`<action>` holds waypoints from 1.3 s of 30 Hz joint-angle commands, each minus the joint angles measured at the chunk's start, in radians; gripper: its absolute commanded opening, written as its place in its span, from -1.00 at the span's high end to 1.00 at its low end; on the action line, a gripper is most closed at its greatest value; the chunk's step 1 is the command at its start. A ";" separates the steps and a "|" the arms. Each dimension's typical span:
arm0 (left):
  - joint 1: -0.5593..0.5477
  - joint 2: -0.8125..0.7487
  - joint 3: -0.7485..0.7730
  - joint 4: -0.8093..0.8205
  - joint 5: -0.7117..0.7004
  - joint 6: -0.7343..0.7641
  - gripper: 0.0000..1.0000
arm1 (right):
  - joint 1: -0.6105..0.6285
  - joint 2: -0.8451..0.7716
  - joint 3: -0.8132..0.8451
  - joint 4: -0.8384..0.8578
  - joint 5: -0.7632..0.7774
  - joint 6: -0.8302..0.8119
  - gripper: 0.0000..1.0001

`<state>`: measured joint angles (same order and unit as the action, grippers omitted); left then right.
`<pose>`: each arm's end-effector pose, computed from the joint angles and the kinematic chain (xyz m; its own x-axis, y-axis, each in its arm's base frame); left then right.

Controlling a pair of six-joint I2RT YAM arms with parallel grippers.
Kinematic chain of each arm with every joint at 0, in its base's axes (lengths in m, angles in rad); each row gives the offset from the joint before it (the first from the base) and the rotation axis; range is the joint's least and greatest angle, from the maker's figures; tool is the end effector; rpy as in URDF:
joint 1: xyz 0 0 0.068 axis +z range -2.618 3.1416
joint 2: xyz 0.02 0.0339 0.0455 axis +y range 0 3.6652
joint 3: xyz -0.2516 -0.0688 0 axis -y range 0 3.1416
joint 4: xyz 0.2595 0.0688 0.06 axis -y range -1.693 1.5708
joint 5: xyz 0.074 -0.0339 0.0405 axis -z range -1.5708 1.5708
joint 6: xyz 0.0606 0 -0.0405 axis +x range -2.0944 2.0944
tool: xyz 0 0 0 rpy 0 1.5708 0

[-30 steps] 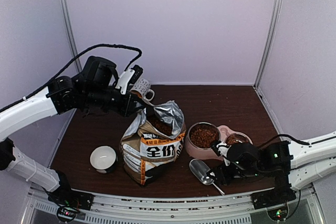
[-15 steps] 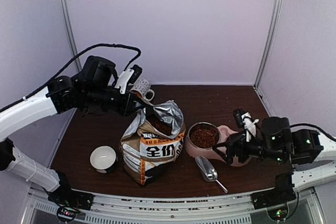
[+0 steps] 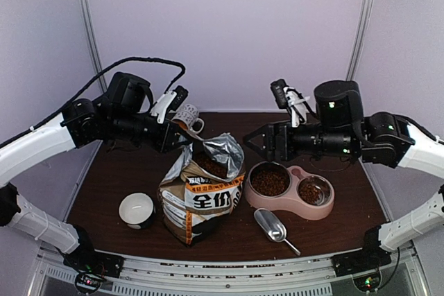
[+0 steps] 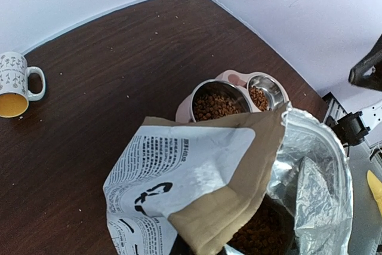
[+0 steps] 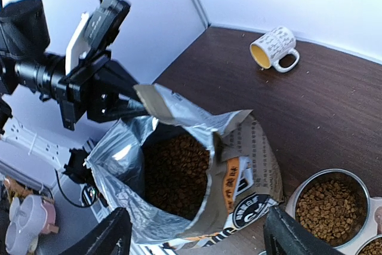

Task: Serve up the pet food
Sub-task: Adjust the pet food bag at the corner of the board.

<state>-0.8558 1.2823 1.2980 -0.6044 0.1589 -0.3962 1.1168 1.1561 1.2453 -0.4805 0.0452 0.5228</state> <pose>0.2014 -0.2466 0.3445 -0.6569 0.1753 -0.7333 0.6269 0.6673 -0.4020 0.1323 0.2649 0.3753 -0.5840 -0.0595 -0.8095 -0.6785 0.5833 0.4466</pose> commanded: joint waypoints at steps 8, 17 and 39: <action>0.011 -0.068 0.120 0.184 0.125 0.118 1.00 | 0.087 0.330 0.320 -0.350 0.324 -0.039 -0.25; 0.010 -0.040 0.173 0.156 0.215 0.209 1.00 | 0.088 0.491 0.471 -0.402 0.328 -0.136 0.53; 0.015 -0.046 0.238 0.054 0.256 0.282 -0.38 | 0.183 0.391 0.436 -0.291 0.292 0.179 1.00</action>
<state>-0.8379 1.3418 1.5528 -0.6971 0.4740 -0.1017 1.2957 1.5650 1.6924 -0.9592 0.2897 0.6083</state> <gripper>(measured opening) 0.457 0.009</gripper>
